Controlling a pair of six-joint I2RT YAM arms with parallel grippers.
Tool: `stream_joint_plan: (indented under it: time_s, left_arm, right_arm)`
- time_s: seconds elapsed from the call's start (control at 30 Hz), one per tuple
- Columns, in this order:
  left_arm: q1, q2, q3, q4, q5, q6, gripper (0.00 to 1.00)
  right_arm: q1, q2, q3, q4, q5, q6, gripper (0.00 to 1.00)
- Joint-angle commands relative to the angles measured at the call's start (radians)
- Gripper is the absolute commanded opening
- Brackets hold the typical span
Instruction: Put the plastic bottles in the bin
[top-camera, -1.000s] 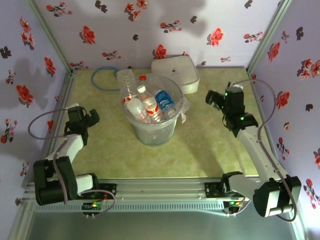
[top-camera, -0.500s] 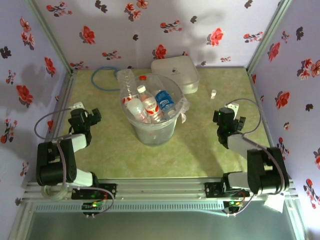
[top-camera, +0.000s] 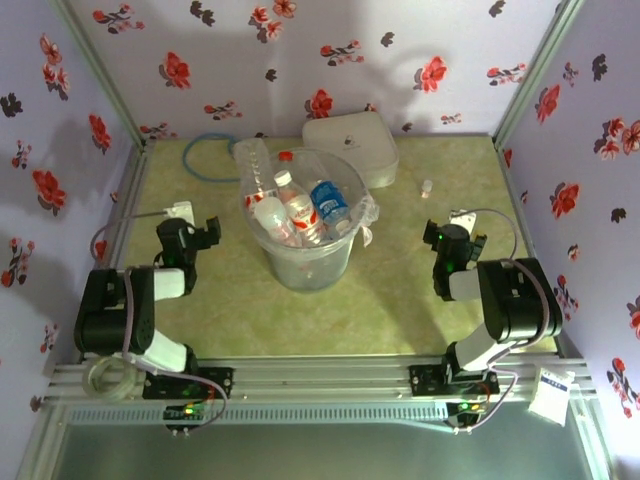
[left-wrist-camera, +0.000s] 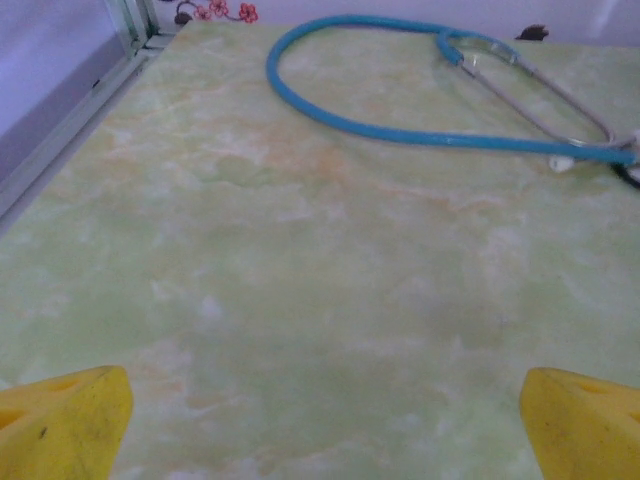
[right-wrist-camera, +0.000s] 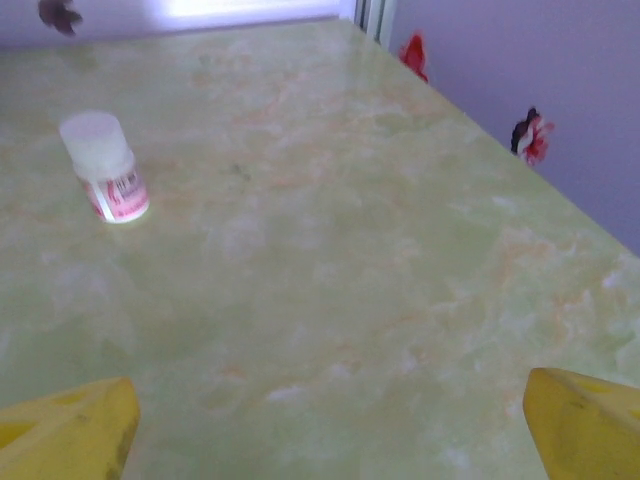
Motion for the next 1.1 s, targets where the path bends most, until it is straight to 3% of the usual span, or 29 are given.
stream_joint_plan:
  time_s: [0.0,0.07,1.07]
  left_arm:
    - [0.003,0.021,-0.026,0.127,-0.037,0.043,1.00]
    - [0.003,0.020,-0.025,0.122,-0.038,0.043,1.00]
    - [0.003,0.020,-0.025,0.122,-0.040,0.043,1.00]
  right_arm:
    - [-0.018,0.017,0.002,0.113,-0.031,0.015,0.99]
    - [-0.021,-0.013,0.007,0.049,-0.029,0.027,0.99]
    - [-0.024,-0.005,0.009,0.063,-0.036,0.019,0.99]
